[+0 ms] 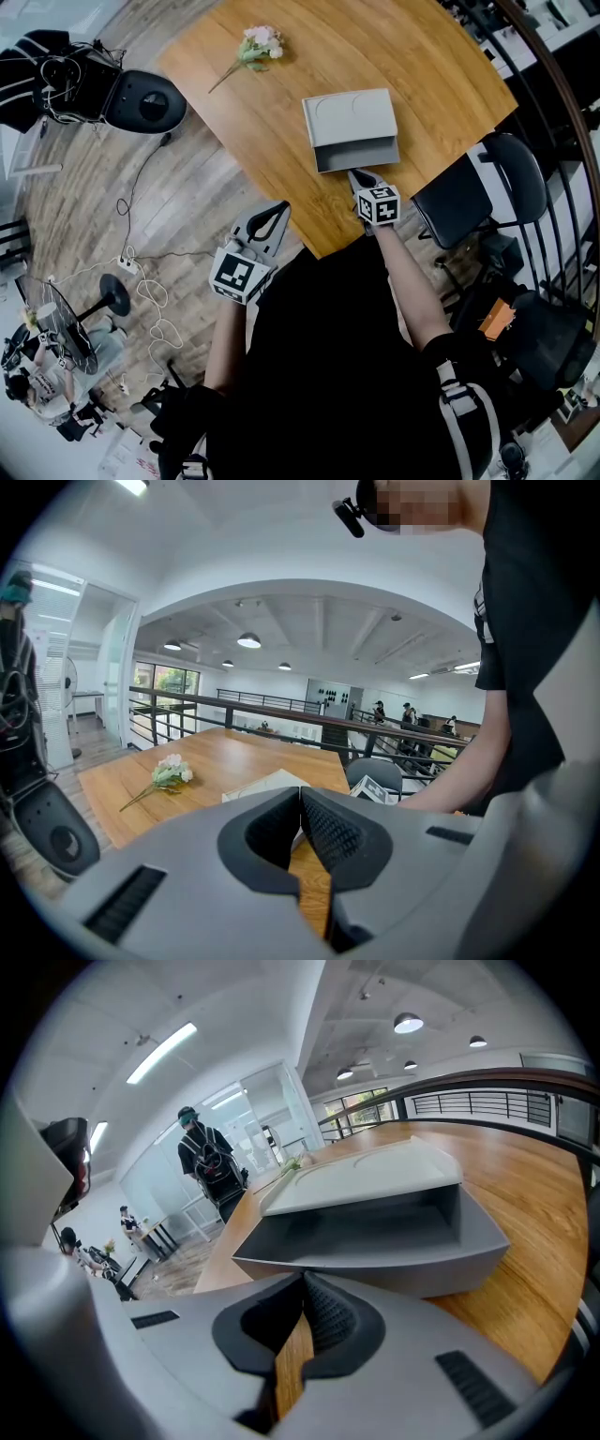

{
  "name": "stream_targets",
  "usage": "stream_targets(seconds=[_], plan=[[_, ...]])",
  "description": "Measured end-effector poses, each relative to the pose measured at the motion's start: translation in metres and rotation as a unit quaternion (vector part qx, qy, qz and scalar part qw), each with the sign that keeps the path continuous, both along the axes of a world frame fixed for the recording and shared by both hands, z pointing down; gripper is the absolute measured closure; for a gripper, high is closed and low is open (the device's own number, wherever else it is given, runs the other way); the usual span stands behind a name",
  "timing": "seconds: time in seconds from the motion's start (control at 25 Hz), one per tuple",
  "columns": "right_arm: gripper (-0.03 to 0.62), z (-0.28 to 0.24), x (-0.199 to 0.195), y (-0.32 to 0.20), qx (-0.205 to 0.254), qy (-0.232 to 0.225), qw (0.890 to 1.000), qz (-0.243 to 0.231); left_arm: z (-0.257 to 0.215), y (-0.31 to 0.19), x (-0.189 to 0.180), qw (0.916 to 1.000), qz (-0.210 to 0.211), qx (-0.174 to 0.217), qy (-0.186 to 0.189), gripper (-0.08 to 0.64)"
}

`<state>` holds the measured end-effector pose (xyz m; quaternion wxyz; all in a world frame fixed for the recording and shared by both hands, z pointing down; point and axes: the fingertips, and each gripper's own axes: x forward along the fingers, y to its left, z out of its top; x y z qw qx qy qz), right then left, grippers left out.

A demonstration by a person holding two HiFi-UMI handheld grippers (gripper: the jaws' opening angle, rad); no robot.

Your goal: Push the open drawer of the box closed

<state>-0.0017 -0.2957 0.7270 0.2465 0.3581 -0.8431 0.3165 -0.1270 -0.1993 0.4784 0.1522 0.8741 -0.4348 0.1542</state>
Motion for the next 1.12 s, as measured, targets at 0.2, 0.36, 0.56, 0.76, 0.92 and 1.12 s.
stream_targets(seconds=[0.2, 0.36, 0.56, 0.76, 0.92, 1.12], plan=[[0.577, 0.000, -0.003, -0.009, 0.002, -0.002, 1.000, 0.000, 0.001, 0.000, -0.005, 1.0000, -0.006, -0.001, -0.004, 0.537], [0.577, 0.000, -0.005, -0.016, 0.003, -0.001, 1.000, -0.003, 0.002, -0.002, -0.005, 0.9999, -0.010, -0.002, -0.002, 0.537], [0.577, -0.002, -0.007, -0.022, 0.005, -0.001, 1.000, -0.006, 0.001, -0.004, -0.005, 0.9999, -0.010, -0.003, -0.002, 0.537], [0.577, -0.003, -0.008, -0.024, 0.007, -0.002, 1.000, -0.008, 0.000, -0.004, -0.005, 0.9999, -0.011, -0.002, -0.004, 0.537], [0.577, -0.002, -0.011, -0.028, 0.009, -0.001, 1.000, -0.010, 0.001, -0.005, -0.006, 0.9999, -0.011, -0.003, -0.005, 0.537], [0.577, -0.003, -0.011, -0.039, 0.011, -0.003, 1.000, -0.011, 0.002, -0.010, -0.004, 0.9999, -0.012, -0.005, -0.005, 0.537]])
